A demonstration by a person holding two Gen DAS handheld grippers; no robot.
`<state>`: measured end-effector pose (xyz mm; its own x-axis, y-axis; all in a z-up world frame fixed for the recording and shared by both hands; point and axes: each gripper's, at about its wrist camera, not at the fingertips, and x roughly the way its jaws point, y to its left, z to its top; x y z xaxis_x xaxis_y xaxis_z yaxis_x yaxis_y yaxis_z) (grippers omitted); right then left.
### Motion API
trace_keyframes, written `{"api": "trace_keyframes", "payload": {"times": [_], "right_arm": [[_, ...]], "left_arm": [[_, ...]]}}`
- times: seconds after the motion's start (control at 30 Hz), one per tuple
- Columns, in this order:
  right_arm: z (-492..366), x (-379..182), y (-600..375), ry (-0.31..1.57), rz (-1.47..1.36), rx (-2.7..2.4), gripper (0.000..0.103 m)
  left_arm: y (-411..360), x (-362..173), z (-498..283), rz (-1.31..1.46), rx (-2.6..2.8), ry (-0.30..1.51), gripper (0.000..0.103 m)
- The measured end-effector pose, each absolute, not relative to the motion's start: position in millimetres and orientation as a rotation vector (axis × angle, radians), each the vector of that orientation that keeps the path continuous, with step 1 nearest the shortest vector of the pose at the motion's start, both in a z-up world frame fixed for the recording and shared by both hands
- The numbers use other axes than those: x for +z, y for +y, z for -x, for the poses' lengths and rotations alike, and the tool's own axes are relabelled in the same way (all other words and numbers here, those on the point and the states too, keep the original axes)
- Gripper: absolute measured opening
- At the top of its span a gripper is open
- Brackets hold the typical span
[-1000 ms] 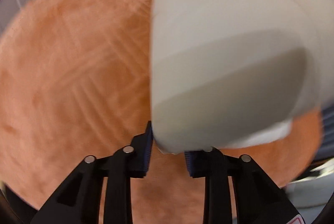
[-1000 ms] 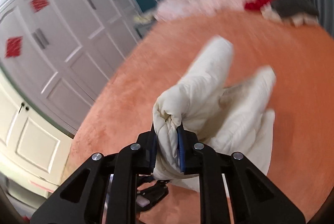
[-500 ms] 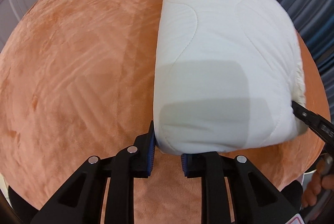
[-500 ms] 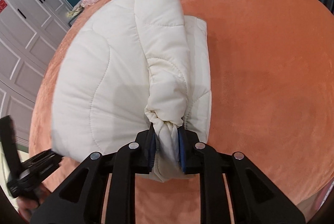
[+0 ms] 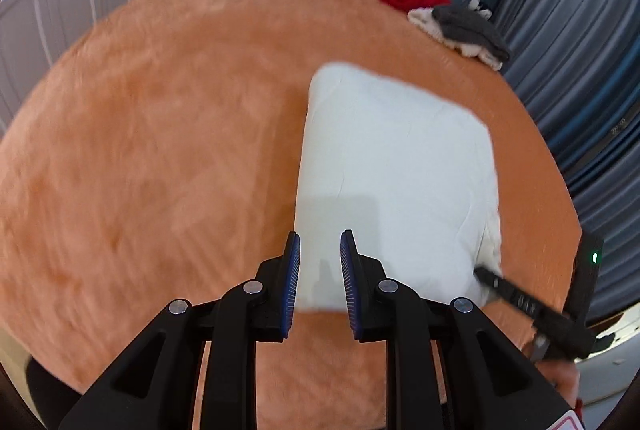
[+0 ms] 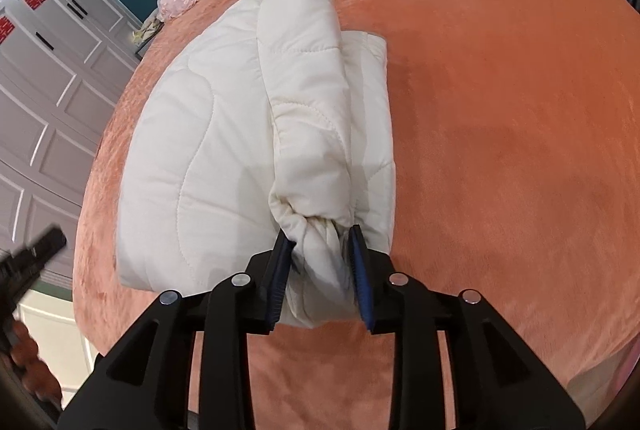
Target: Fold large clothes
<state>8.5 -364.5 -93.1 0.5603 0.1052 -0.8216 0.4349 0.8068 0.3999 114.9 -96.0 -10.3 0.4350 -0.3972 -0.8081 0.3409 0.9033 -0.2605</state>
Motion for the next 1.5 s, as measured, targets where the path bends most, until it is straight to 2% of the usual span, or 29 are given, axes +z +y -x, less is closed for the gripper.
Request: {"api": "trace_keyframes", "payload": {"times": [0.1, 0.2, 0.4, 0.5, 1.03, 1.07, 1.13, 1.2, 1.37, 1.5], "right_arm": [[0, -80, -364, 0.957, -0.644, -0.228, 0.036], [3, -58, -371, 0.917, -0.625, -0.249, 0.049], [-39, -16, -393, 0.828, -0.609, -0.253, 0.054], [-65, -8, -403, 0.8, -0.605, -0.256, 0.061], [-154, -62, -440, 0.817, -0.828, -0.246, 0.062], [-158, -65, -439, 0.825, -0.832, -0.238, 0.06], [-165, -72, -432, 0.842, -0.811, -0.216, 0.034], [-165, -73, -425, 0.842, -0.762, -0.226, 0.021], [-158, -96, -417, 0.822, -0.706, -0.294, 0.018], [-160, -114, -408, 0.83, -0.638, -0.321, 0.022]], "left_arm": [[-107, -6, -133, 0.045, -0.465, 1.004, 0.019], [-121, -2, -150, 0.026, -0.476, 0.984, 0.019], [-162, 0, -164, -0.015, -0.492, 0.964, 0.019], [-176, -1, -176, -0.032, -0.494, 0.963, 0.019], [-222, -44, -252, -0.025, -0.465, 1.033, 0.019], [-224, -48, -255, -0.015, -0.468, 1.042, 0.019], [-229, -59, -261, -0.019, -0.455, 1.051, 0.019], [-233, -70, -263, -0.027, -0.452, 1.04, 0.019], [-240, -94, -261, -0.04, -0.448, 1.016, 0.019], [-246, -104, -257, -0.068, -0.437, 0.971, 0.019]]}}
